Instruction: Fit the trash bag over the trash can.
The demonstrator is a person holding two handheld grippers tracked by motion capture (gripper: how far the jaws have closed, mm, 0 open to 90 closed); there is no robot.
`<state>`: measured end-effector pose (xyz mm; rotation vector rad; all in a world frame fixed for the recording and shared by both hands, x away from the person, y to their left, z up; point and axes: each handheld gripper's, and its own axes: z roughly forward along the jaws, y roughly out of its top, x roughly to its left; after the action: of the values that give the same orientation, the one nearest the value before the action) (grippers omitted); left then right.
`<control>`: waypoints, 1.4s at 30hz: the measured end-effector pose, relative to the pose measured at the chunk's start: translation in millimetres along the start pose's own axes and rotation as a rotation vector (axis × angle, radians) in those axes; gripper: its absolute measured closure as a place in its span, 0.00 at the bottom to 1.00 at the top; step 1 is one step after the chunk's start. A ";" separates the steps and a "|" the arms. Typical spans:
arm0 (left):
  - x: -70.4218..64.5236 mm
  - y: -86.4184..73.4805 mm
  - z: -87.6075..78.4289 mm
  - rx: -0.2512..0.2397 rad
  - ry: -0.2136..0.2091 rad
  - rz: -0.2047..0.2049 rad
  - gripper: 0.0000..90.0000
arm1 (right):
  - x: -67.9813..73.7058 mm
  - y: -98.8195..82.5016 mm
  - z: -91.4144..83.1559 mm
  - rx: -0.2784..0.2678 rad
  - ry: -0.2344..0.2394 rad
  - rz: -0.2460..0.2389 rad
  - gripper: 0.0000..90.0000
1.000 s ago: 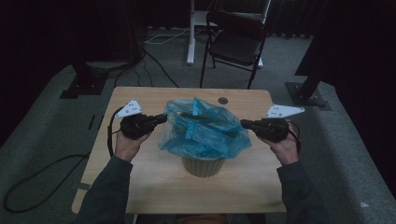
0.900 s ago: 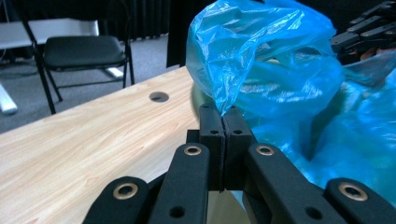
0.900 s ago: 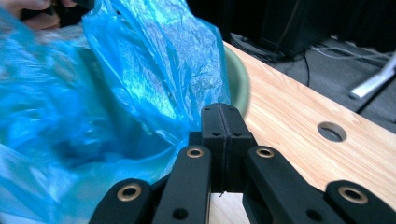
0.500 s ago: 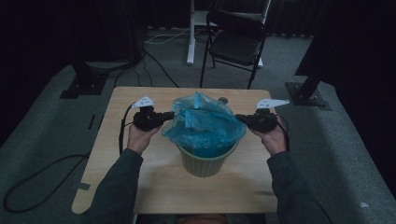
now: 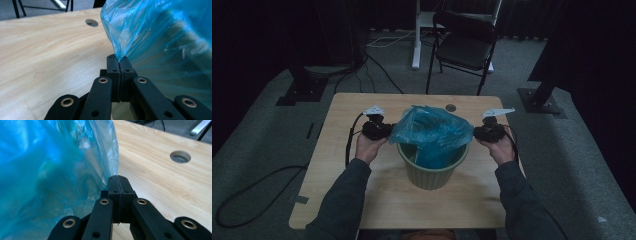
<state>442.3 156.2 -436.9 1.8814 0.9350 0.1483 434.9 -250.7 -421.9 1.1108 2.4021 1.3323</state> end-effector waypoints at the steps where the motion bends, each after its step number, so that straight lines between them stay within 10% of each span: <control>1: 0.3 -1.0 1.7 0.006 0.000 -0.002 0.99 | -0.4 -1.2 1.2 0.006 -0.001 0.004 1.00; 15: 3.8 -15.7 12.9 0.071 -0.011 -0.030 0.99 | -5.3 -15.7 12.8 0.092 -0.016 0.033 1.00; 25: -5.4 -28.5 -20.9 0.023 -0.051 -0.040 0.94 | 3.9 -33.4 -14.4 0.073 0.035 0.013 1.00; 42: -31.1 -31.2 -57.0 -0.034 -0.045 0.106 0.72 | 11.6 -23.0 -53.6 -0.065 0.071 -0.006 0.81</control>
<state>376.8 183.4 -424.8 1.8962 0.7983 0.1840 389.0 -285.3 -406.7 1.0562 2.3903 1.4606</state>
